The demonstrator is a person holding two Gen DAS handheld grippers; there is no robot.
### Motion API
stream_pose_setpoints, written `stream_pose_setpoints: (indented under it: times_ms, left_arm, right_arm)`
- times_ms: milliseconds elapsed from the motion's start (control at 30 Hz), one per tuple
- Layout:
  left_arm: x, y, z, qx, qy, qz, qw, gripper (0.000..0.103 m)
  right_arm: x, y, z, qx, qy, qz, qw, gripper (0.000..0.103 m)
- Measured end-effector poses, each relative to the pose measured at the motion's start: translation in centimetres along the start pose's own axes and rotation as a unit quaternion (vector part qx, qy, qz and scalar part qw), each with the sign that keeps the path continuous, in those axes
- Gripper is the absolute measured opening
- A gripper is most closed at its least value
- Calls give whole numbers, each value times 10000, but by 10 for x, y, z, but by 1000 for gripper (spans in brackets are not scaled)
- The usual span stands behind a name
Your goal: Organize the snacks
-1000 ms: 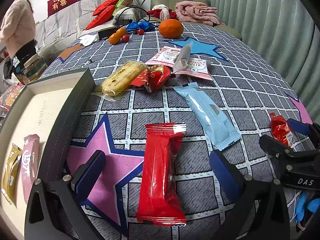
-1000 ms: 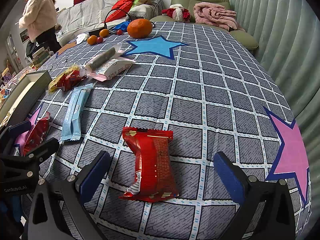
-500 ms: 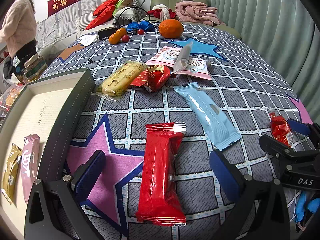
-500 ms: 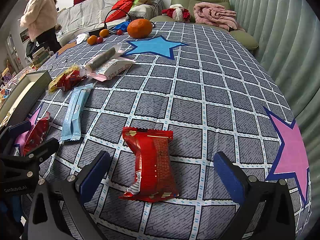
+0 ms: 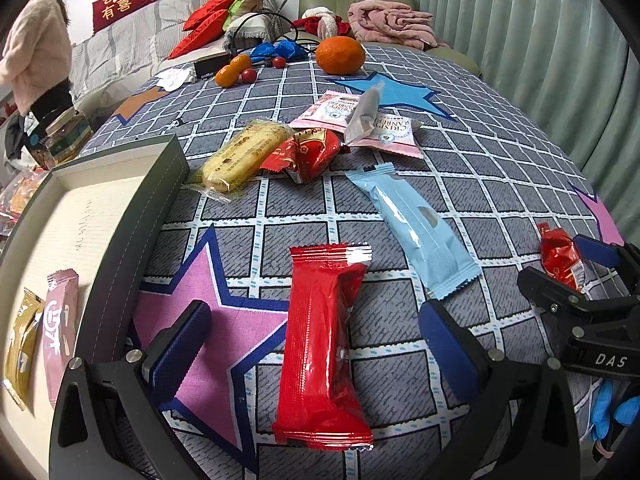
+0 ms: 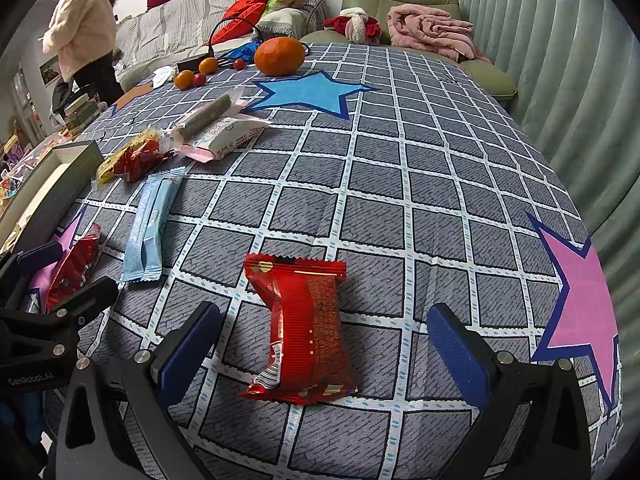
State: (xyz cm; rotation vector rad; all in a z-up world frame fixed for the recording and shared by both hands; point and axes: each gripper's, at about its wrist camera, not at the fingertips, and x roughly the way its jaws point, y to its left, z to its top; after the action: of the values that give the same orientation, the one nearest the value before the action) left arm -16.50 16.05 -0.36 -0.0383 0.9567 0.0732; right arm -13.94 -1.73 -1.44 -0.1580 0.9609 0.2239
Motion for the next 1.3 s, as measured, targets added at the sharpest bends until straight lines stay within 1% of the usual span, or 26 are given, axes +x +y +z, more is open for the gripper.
stream_pose_setpoints:
  times_ms: [167,267,367,400,433,467,500,533,567,600,667,700,800,1000,1100,1167,1233,1267,1300]
  left_arm:
    - [3,-2,9,135,334,-74,9993,103]
    - [6,-6,13,253,605,-138,9977,103]
    - [5,-8,13,284,675,-188,9971,97]
    - [4,-9,13,315,666,-204,9971,92]
    - [2,-10,14,350,637,-247,9970,88]
    - [0,-11,13,377,607,-278,9971,77]
    - [-2,-12,13,391,581,-315,9970,62]
    - [-4,-12,13,406,564,-337,9970,46]
    - [-5,-11,13,419,561,-374,9968,37]
    - [-7,-10,13,397,572,-430,9966,27]
    - [-10,-5,11,277,614,-585,9960,26]
    - [-12,-3,10,222,619,-651,9957,26]
    - [-18,1,5,185,590,-691,9957,26]
    - [-41,7,6,164,385,-753,9963,26]
    - [-54,13,8,136,216,-788,9966,26]
    - [-58,18,10,85,179,-819,9964,26]
    - [-59,22,9,41,184,-835,9963,26]
    - [-59,24,9,19,182,-846,9962,26]
    - [-59,25,8,8,187,-854,9962,26]
  right_arm:
    - [-1,0,4,-33,132,11,9999,103]
    - [5,0,16,-37,458,23,9989,103]
    - [9,0,23,-13,693,57,9976,103]
    - [9,0,22,-40,712,50,9974,100]
    - [7,0,23,-77,697,29,9975,92]
    - [6,1,23,-91,685,33,9976,87]
    - [3,1,23,-106,663,22,9977,72]
    - [-1,1,24,-123,635,12,9979,53]
    - [-3,1,24,-122,619,37,9980,44]
    - [-6,0,23,-73,616,136,9980,33]
    - [-8,-2,20,62,622,313,9976,33]
    - [-10,-4,19,155,619,446,9970,31]
    - [-16,-5,15,303,610,663,9955,31]
    - [-25,2,16,271,543,739,9954,31]
    - [-27,6,19,289,551,812,9948,31]
    - [-25,9,20,223,608,757,9950,31]
    - [-18,10,19,184,746,824,9936,32]
    - [-15,11,18,167,813,790,9934,35]
    - [-11,12,15,133,880,723,9934,51]
